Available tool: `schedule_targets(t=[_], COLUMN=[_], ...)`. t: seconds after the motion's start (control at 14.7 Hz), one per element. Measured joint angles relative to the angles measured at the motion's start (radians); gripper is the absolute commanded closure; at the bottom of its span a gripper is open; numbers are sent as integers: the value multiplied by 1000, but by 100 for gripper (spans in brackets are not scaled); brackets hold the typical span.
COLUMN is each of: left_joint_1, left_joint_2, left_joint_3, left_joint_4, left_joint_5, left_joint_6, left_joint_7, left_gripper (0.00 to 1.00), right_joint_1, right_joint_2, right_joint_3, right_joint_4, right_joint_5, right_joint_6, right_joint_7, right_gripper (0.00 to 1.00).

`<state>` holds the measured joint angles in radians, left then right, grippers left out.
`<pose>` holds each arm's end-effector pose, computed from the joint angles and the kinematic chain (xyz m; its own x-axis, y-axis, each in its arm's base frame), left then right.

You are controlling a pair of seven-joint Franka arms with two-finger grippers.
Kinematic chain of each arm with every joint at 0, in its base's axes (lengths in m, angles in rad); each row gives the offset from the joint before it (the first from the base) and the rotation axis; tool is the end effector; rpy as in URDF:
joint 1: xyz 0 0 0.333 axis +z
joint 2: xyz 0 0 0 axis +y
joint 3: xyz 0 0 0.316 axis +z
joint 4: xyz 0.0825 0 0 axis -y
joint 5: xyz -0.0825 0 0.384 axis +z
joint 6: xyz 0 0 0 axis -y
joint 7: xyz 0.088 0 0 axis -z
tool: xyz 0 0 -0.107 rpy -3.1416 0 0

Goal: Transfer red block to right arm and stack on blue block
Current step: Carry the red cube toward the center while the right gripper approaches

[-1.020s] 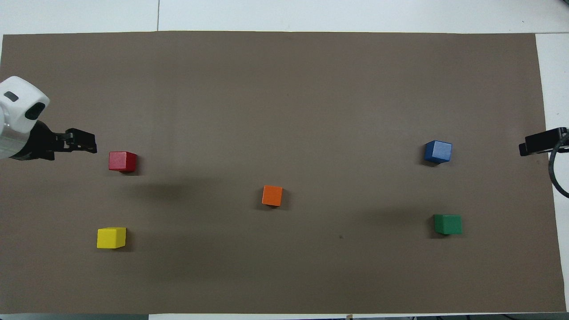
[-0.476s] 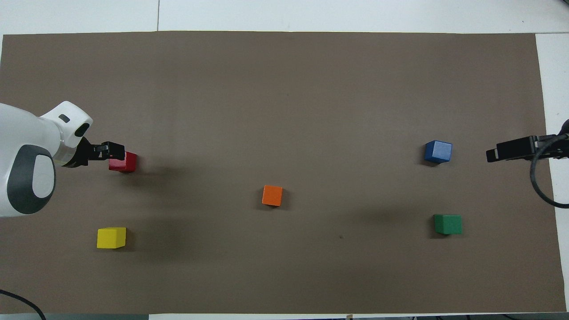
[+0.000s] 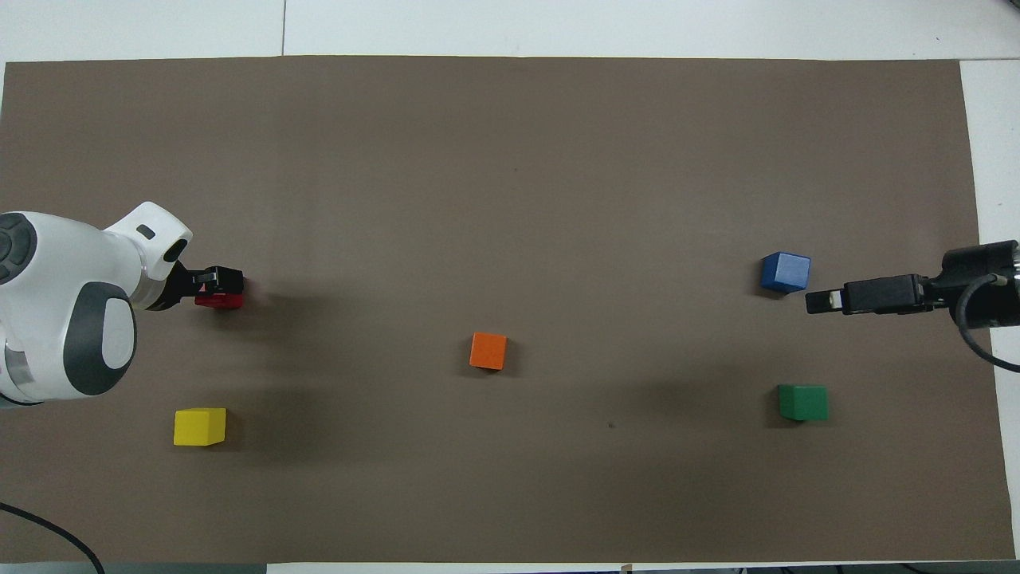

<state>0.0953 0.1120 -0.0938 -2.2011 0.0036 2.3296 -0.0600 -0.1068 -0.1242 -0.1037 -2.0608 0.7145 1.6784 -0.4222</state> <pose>0.5458 0.0012 0.3337 0.9981 0.0597 0.0165 0.0596 -0.9982 0.0088 0.4991 -0.0434 0.4932 0.9993 0.0382 -0.0021 0.0265 -0.7308 -0.6821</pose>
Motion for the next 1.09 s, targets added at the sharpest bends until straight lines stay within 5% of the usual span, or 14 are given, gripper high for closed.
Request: schedule_targets(t=[0.07,0.2,0.27,0.41,0.82,1.09], left_joint_1=[0,-1,-2,-4,-11,-15], left_joint_2=[8,27,33,36,12,-121], left_joint_3=[0,-1,-1,-2,-27,-116], left_joint_4=[0,0,4,39,358,492], left_joint_5=[0,0,0,0,-92,-235], left_joint_6=[7,21,19,-42,-476,-719], left_joint_7=[1,3,3,2,-382,-727], left_gripper=[11,74,90,100,100,100], right_joint_1=[-23,-42,-42,-38,-20,82], right_joint_2=[13,40,48,56,163,274], right_joint_3=[-1,-3,-2,1,3,3], right_joint_4=[-43,-119,-150,-194,-264,-298], right_joint_5=[80,234,303,404,692,930], right_joint_6=[-1,-25,-50,-108,-412,-576], right_joint_7=[-82,-177,-194,-219,-321,-397], right_gripper=[0,0,0,0,0,0])
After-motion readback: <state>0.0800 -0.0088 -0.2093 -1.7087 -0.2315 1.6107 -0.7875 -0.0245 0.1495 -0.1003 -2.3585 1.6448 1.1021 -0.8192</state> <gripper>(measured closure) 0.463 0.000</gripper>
